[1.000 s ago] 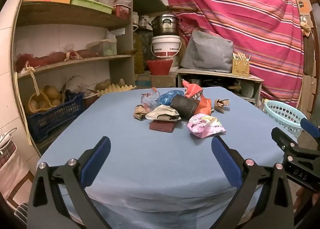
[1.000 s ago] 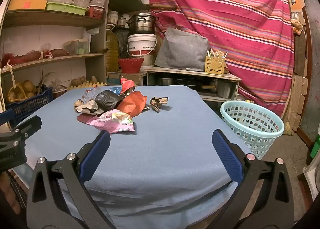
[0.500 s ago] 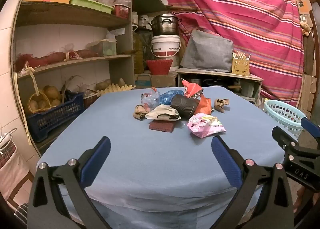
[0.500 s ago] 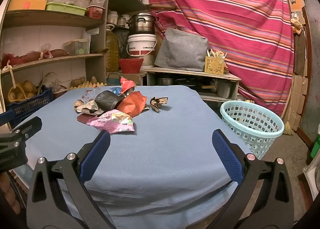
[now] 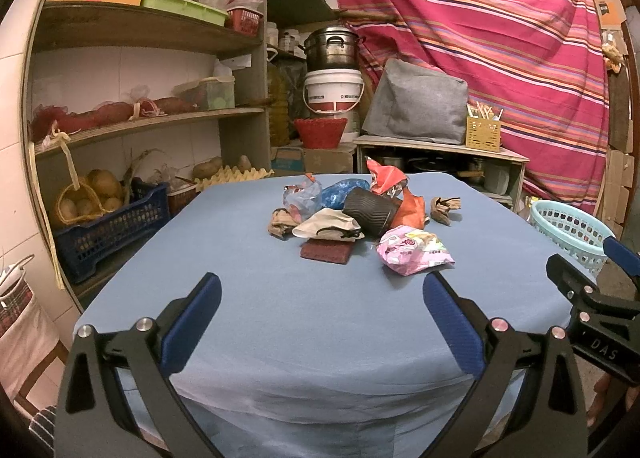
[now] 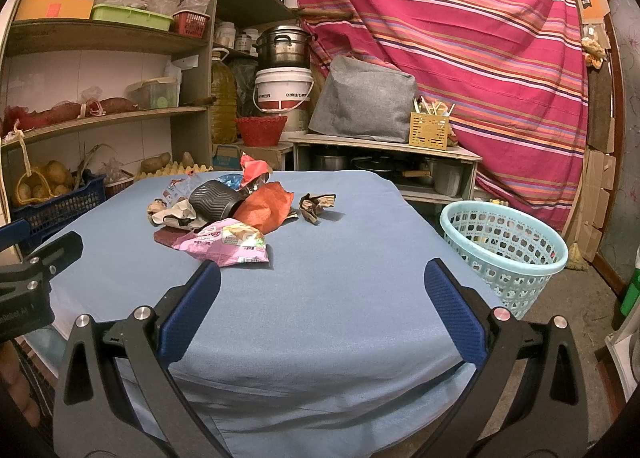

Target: Collect trash

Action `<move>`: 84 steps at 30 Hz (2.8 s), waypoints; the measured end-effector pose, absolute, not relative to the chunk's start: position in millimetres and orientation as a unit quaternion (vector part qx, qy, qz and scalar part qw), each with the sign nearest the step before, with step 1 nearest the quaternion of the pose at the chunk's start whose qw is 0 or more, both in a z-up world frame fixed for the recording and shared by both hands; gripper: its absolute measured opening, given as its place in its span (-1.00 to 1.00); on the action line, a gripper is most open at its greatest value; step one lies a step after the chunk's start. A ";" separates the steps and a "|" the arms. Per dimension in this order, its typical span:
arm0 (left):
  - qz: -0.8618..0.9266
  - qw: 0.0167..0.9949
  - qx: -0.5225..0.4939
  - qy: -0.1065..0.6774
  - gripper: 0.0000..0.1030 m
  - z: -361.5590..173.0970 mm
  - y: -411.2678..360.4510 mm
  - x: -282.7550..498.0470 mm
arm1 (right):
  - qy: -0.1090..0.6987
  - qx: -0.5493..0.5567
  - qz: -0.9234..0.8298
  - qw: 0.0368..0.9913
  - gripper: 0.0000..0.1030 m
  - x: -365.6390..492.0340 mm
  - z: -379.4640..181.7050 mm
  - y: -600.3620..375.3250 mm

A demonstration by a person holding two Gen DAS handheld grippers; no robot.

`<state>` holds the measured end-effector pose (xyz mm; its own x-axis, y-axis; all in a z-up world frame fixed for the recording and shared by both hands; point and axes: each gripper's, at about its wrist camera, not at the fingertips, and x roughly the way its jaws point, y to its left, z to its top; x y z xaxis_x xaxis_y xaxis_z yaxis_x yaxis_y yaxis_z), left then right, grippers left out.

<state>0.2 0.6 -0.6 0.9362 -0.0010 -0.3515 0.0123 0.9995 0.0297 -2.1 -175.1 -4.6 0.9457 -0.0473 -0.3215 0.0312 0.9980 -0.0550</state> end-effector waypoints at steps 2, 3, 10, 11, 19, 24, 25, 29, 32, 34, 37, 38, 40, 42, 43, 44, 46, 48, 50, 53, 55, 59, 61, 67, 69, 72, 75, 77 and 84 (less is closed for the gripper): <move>-0.003 0.984 0.017 0.178 0.91 -0.9 0.5 -0.5 | 0.164 -0.025 -0.020 0.986 0.92 -2.0 -4.7 -175.2; -0.003 0.984 0.017 0.178 0.91 -0.9 0.5 -0.9 | 0.164 -0.024 -0.020 0.986 0.92 -1.9 -4.7 -175.3; -0.003 0.984 0.016 0.178 0.91 -0.7 0.5 0.3 | 0.164 -0.025 -0.020 0.986 0.92 -1.9 -4.9 -175.2; -0.004 0.984 0.016 0.178 0.91 -0.9 0.4 0.0 | 0.164 -0.025 -0.020 0.986 0.92 -1.9 -4.9 -175.2; -0.003 0.984 0.017 0.179 0.91 -1.0 2.6 -1.1 | 0.164 -0.025 -0.020 0.986 0.92 -1.6 -5.5 -174.9; -0.003 0.984 0.017 0.180 0.91 -0.6 0.2 0.7 | 0.164 -0.025 -0.020 0.986 0.92 -1.1 -6.1 -174.7; -0.003 0.984 0.016 0.180 0.91 -0.6 0.1 0.4 | 0.164 -0.025 -0.020 0.986 0.92 -1.0 -6.2 -174.6; -0.003 0.984 0.017 0.180 0.91 -0.6 0.1 0.9 | 0.164 -0.025 -0.020 0.986 0.92 -1.0 -6.2 -174.7; -0.003 0.984 0.017 0.180 0.91 -0.5 0.1 0.9 | 0.165 -0.025 -0.020 0.986 0.92 -1.0 -6.0 -175.0; -0.003 0.984 0.017 0.180 0.91 -0.6 0.1 1.0 | 0.164 -0.024 -0.020 0.986 0.92 -1.3 -5.6 -175.1; -0.003 0.984 0.017 0.180 0.91 -0.6 0.1 0.9 | 0.165 -0.025 -0.020 0.986 0.92 -1.2 -5.6 -175.3; -0.002 0.984 0.017 0.180 0.91 -0.6 0.0 0.9 | 0.165 -0.025 -0.020 0.986 0.92 -1.2 -5.5 -175.3; -0.003 0.983 0.017 0.180 0.91 -0.6 0.0 1.1 | 0.164 -0.025 -0.020 0.986 0.92 -1.5 -5.4 -175.2; -0.003 0.983 0.017 0.181 0.91 -6.3 0.7 3.1 | 0.164 -0.025 -0.020 0.986 0.92 -1.5 -5.4 -175.3; -0.003 0.983 0.017 0.181 0.91 -6.5 0.6 3.1 | 0.165 -0.025 -0.020 0.986 0.92 -1.5 -5.5 -175.2; -0.003 0.983 0.017 0.180 0.91 -7.5 0.3 3.0 | 0.165 -0.025 -0.020 0.986 0.92 -1.5 -5.5 -175.1; -0.003 0.983 0.017 0.180 0.91 -6.1 0.7 3.1 | 0.165 -0.025 -0.020 0.986 0.92 -1.7 -5.5 -175.1; -0.003 0.983 0.017 0.181 0.91 -6.5 0.6 3.3 | 0.164 -0.025 -0.020 0.986 0.92 -1.7 -5.5 -175.0; -0.003 0.983 0.017 0.181 0.91 -6.3 0.7 3.2 | 0.164 -0.025 -0.020 0.986 0.92 -1.8 -5.5 -175.1; -0.003 0.983 0.017 0.181 0.91 -6.3 0.6 3.4 | 0.165 -0.025 -0.020 0.986 0.92 -1.9 -5.5 -175.3; -0.003 0.983 0.017 0.181 0.91 -6.1 0.6 3.2 | 0.165 -0.025 -0.020 0.986 0.92 -1.9 -5.4 -175.6; -0.003 0.983 0.017 0.181 0.91 -6.7 0.6 3.3 | 0.165 -0.025 -0.020 0.986 0.92 -2.1 -5.3 -176.0; -0.003 0.983 0.017 0.181 0.91 -6.1 0.7 3.2 | 0.164 -0.024 -0.020 0.986 0.92 -1.9 -5.1 -176.3; -0.005 0.983 0.015 0.184 0.91 -8.6 3.7 2.4 | 0.166 -0.024 -0.020 0.986 0.92 -0.6 -3.8 -177.8; -0.005 0.983 0.015 0.184 0.91 -10.6 4.4 2.4 | 0.166 -0.021 -0.022 0.986 0.92 -0.9 -2.8 -178.6; -0.005 0.982 0.015 0.186 0.91 -10.4 6.1 4.2 | 0.164 -0.019 -0.025 0.986 0.92 -1.5 -3.7 -178.3; -0.009 0.982 0.015 0.190 0.91 -12.4 8.2 10.4 | 0.166 -0.016 -0.025 0.986 0.92 -1.1 -1.8 -181.8; -0.012 0.982 0.017 0.190 0.91 -12.1 7.8 11.3 | 0.168 -0.017 -0.026 0.985 0.92 -0.3 -2.7 -181.5; -0.011 0.981 0.038 0.190 0.91 -8.2 0.0 16.8 | 0.175 -0.014 -0.033 0.984 0.92 9.7 -2.0 -184.1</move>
<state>16.8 0.0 -8.2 0.9275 -0.0068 -0.3738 0.0356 0.9969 0.0702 9.7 -184.1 -2.0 0.9364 -0.0703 -0.3438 0.0608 0.9974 -0.0386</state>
